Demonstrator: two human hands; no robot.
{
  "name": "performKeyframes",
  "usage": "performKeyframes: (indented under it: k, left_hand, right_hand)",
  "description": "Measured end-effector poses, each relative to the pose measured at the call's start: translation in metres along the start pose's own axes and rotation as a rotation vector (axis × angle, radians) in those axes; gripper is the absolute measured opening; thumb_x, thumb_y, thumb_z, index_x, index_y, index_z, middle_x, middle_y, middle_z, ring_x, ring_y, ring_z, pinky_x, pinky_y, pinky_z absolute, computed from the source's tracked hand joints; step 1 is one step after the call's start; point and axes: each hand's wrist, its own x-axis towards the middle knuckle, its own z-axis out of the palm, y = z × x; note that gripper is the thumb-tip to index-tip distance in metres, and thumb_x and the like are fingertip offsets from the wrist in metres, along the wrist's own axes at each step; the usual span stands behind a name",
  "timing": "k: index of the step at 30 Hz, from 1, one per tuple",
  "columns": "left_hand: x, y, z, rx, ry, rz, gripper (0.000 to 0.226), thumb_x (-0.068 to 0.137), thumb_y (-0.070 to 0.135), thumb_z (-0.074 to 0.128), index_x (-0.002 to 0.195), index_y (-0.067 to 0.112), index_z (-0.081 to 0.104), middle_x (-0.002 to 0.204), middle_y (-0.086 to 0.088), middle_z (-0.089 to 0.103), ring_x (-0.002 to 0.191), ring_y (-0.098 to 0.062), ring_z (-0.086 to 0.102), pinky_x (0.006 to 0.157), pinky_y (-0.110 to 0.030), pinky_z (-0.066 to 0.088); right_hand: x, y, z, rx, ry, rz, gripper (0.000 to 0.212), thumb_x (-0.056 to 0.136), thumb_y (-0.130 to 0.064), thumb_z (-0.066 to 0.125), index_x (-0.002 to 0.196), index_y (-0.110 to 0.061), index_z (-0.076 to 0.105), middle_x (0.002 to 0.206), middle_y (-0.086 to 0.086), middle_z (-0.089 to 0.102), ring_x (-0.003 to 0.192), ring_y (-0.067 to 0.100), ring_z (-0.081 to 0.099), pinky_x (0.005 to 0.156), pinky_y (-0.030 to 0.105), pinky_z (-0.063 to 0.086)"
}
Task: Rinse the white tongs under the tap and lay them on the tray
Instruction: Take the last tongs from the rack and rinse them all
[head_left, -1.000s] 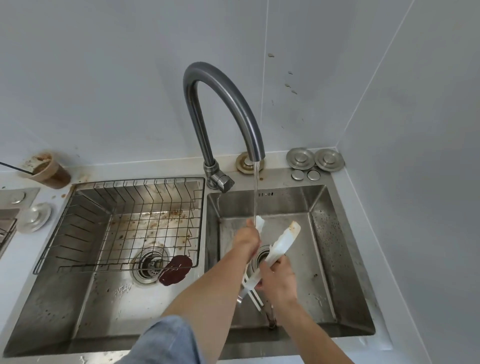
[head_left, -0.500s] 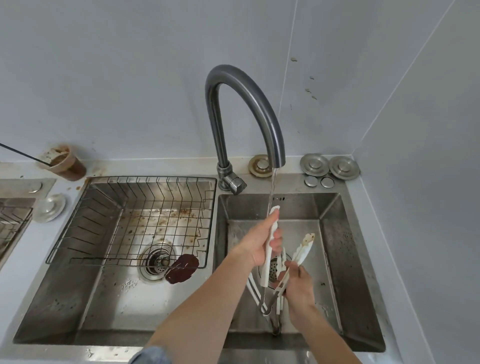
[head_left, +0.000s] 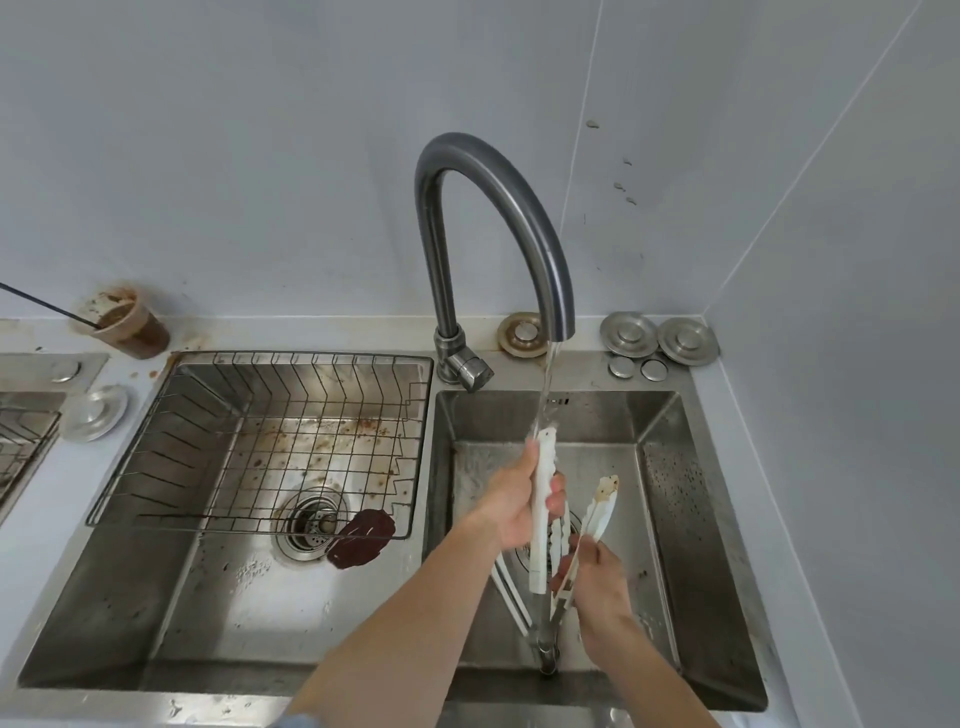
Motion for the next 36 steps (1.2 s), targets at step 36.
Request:
performKeyframes:
  k: [36]
  left_hand:
    - [-0.005, 0.03, 0.033, 0.311, 0.268, 0.001, 0.066, 0.072, 0.067, 0.065, 0.11, 0.016, 0.052, 0.043, 0.004, 0.036, 0.037, -0.01, 0.028, 0.039, -0.021, 0.022]
  right_hand:
    - [-0.005, -0.011, 0.005, -0.008, 0.055, -0.066, 0.027, 0.103, -0.021, 0.031, 0.086, -0.014, 0.052, 0.063, 0.008, 0.057, 0.056, 0.021, 0.056, 0.068, 0.044, 0.052]
